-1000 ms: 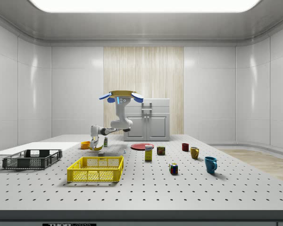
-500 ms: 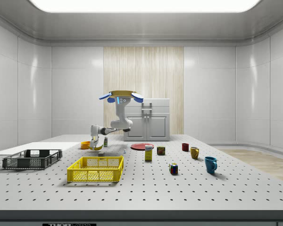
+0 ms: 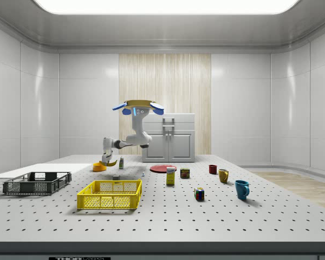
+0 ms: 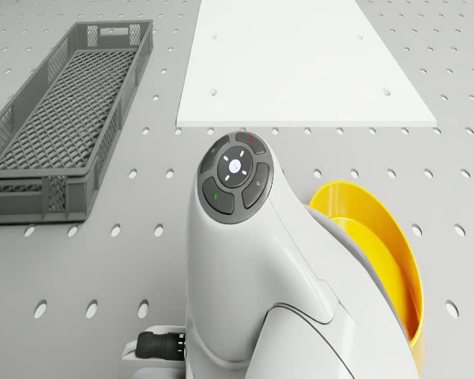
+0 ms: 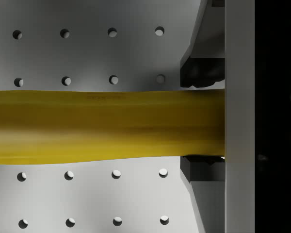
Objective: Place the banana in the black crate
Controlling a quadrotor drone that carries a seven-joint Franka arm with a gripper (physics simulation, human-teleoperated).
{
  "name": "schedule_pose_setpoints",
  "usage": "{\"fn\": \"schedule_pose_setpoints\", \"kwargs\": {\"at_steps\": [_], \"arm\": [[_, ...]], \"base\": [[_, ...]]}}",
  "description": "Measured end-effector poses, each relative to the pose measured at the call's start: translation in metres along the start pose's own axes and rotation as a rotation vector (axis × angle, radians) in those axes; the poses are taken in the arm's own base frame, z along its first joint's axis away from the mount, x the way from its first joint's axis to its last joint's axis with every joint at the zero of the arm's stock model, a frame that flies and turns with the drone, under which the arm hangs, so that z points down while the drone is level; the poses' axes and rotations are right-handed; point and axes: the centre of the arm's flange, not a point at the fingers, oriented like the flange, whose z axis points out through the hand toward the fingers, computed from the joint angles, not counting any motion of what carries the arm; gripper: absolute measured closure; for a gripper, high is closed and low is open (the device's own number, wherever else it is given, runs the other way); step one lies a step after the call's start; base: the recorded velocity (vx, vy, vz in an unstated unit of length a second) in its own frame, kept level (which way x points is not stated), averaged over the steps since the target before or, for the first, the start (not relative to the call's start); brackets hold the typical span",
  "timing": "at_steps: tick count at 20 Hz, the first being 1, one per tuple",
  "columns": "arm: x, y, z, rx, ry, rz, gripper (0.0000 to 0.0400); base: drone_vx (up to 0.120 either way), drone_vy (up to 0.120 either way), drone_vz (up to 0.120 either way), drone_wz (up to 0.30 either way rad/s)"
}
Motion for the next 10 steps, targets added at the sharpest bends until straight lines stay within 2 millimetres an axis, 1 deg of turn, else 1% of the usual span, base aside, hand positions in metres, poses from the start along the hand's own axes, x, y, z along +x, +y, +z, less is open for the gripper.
{"fn": "schedule_pose_setpoints", "kwargs": {"at_steps": [10], "arm": [[-0.0001,-0.0001,-0.0059,0.000,0.000,0.002,0.0211]], "base": [[0.120,0.120,0.120,0.000]]}}
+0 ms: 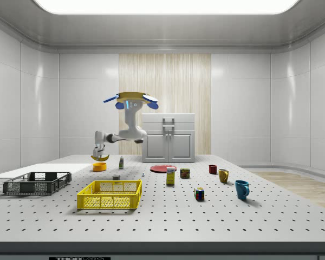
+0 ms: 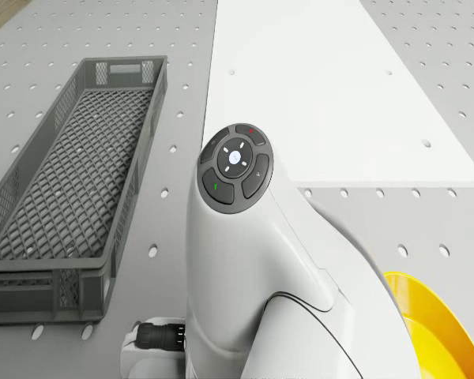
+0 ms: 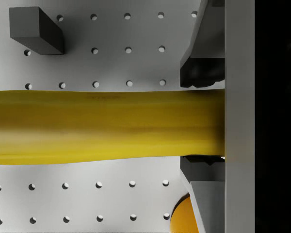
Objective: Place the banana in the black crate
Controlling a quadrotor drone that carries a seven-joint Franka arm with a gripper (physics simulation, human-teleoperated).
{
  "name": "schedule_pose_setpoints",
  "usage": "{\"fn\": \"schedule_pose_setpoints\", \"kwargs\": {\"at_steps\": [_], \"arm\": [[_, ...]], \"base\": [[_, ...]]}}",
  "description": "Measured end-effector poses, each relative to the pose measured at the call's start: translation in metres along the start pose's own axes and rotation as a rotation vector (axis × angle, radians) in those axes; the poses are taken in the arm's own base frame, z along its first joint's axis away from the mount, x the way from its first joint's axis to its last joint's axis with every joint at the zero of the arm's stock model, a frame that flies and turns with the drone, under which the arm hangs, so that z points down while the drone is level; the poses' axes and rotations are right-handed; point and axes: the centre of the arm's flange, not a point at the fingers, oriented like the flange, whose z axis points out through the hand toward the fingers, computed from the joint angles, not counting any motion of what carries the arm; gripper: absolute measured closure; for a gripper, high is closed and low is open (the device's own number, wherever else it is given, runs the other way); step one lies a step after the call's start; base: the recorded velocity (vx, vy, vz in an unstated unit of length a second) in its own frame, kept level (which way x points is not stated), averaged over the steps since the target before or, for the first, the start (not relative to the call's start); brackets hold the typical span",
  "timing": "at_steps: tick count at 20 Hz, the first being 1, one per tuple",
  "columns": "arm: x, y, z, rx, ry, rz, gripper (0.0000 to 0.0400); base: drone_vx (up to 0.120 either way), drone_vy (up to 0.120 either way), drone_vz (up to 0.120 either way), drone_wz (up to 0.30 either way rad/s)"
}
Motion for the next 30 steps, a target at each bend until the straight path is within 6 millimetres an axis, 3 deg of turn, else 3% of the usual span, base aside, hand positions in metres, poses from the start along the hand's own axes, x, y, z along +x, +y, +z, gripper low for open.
{"fn": "schedule_pose_setpoints", "kwargs": {"at_steps": [10,30], "arm": [[0.0000,0.0000,-0.0006,0.000,0.000,0.002,0.0211],[0.0000,0.0000,-0.0007,0.000,0.000,0.003,0.0211]], "base": [[0.120,0.120,0.120,0.000],[0.120,0.120,0.000,0.000]]}}
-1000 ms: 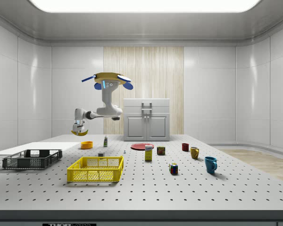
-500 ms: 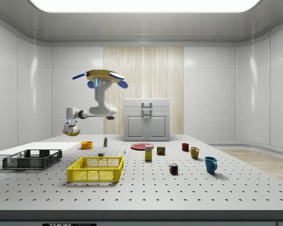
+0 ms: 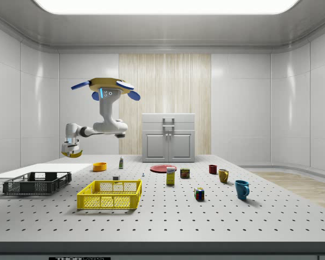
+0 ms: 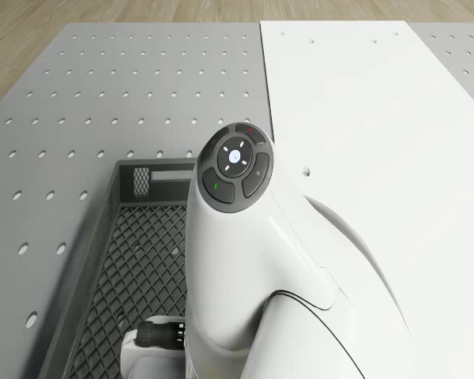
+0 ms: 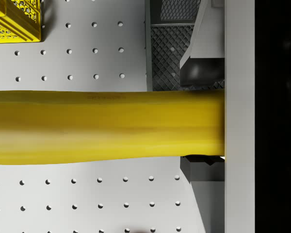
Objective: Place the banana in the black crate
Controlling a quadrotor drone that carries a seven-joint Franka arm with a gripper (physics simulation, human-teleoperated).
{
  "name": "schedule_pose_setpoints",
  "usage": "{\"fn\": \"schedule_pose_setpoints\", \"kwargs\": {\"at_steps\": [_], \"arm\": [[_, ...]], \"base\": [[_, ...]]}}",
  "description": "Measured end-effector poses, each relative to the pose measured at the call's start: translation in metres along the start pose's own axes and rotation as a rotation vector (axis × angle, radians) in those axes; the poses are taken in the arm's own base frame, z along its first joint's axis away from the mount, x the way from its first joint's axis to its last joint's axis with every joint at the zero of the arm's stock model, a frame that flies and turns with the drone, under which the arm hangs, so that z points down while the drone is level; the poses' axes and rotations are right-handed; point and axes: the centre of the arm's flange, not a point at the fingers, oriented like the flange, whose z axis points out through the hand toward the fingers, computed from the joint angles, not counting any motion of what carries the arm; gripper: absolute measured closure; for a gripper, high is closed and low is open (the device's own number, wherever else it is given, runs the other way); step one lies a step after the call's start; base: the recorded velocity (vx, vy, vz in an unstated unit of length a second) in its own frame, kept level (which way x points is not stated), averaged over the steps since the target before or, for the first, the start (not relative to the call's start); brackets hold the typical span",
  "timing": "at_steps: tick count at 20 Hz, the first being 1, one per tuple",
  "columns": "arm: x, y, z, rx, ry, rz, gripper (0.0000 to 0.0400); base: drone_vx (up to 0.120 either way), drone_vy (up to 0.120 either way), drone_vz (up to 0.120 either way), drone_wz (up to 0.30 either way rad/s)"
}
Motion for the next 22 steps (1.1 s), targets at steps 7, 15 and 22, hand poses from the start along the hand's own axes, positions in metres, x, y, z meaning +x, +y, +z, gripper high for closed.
{"fn": "schedule_pose_setpoints", "kwargs": {"at_steps": [7,15,22], "arm": [[0.0000,0.0000,0.0000,0.000,0.000,0.000,0.0211],[0.0000,0.0000,0.0000,0.000,0.000,0.000,0.0211],[0.0000,0.0000,0.0000,0.000,0.000,0.000,0.0211]], "base": [[0.120,0.120,0.000,0.000],[0.120,0.120,-0.085,0.000],[0.120,0.120,-0.109,0.000]]}}
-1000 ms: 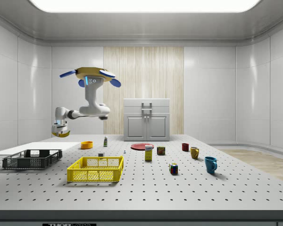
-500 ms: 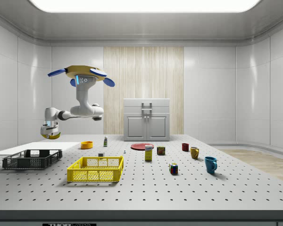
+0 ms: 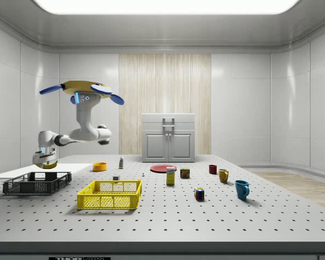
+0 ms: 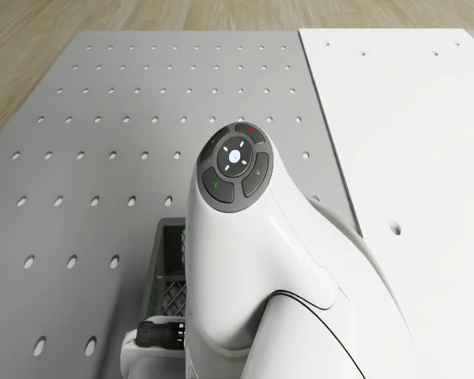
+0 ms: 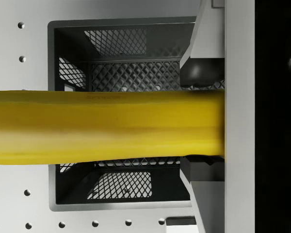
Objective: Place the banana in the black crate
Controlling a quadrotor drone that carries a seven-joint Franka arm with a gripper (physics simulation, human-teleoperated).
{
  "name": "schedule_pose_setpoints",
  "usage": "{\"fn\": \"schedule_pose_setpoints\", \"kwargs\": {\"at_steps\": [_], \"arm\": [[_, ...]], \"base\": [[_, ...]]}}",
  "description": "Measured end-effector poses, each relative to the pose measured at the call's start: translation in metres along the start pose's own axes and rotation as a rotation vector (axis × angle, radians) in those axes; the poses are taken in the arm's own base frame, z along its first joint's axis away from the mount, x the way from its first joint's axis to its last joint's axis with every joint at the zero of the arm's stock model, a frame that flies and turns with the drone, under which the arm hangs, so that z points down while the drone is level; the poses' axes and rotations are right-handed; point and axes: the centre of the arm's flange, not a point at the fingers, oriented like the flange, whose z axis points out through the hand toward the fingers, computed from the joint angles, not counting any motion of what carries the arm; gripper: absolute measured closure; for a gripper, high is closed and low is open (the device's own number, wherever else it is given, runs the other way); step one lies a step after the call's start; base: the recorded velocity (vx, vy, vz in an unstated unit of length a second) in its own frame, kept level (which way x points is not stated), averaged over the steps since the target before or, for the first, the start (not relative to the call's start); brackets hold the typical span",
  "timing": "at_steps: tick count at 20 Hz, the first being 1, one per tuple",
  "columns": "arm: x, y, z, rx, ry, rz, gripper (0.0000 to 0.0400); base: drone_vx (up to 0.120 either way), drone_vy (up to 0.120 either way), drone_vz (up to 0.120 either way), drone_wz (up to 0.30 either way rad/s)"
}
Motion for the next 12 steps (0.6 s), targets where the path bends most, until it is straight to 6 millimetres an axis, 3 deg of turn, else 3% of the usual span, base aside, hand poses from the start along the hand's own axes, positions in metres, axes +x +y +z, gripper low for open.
{"fn": "schedule_pose_setpoints", "kwargs": {"at_steps": [4,7,10,12], "arm": [[0.0000,0.0000,0.0000,0.000,0.000,0.000,0.0211],[0.0000,0.0000,0.0000,0.000,0.000,0.000,0.0211],[0.0000,0.0000,0.0000,0.000,0.000,0.000,0.0211],[0.0000,0.0000,0.0000,0.000,0.000,0.000,0.0211]], "base": [[0.120,0.120,0.000,0.000],[0.000,-0.013,0.000,0.000],[0.000,-0.120,0.000,0.000],[0.000,0.000,0.000,0.000]]}}
